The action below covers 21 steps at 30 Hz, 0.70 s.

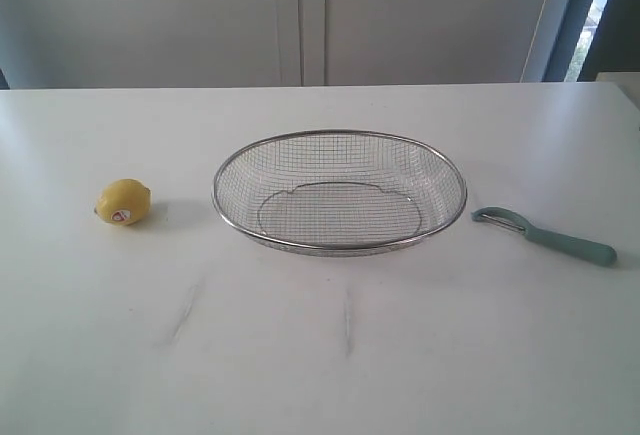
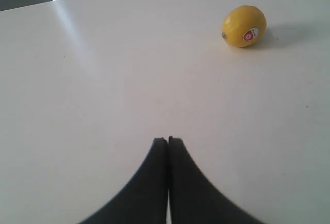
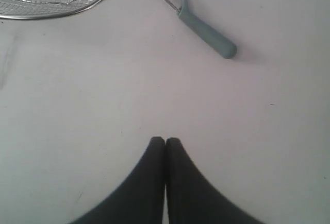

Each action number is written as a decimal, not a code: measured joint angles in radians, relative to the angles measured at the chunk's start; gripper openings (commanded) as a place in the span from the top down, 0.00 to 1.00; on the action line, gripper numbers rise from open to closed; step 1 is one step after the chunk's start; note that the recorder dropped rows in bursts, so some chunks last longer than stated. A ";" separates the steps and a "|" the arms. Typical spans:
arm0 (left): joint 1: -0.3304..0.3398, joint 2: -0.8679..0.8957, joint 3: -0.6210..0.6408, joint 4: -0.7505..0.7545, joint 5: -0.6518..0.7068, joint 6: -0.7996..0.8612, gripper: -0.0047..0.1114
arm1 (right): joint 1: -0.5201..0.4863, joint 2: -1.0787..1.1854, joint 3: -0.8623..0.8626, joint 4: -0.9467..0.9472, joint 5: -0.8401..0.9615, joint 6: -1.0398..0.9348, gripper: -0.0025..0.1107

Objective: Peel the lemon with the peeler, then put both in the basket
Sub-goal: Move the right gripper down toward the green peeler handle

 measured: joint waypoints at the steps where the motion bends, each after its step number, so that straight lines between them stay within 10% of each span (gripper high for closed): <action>1: 0.000 0.000 0.000 0.000 0.000 0.000 0.95 | 0.000 0.014 -0.003 0.000 0.000 0.000 0.98; 21: 0.000 0.000 0.000 0.000 0.000 0.000 0.95 | 0.001 0.373 -0.076 -0.020 0.001 -0.204 0.98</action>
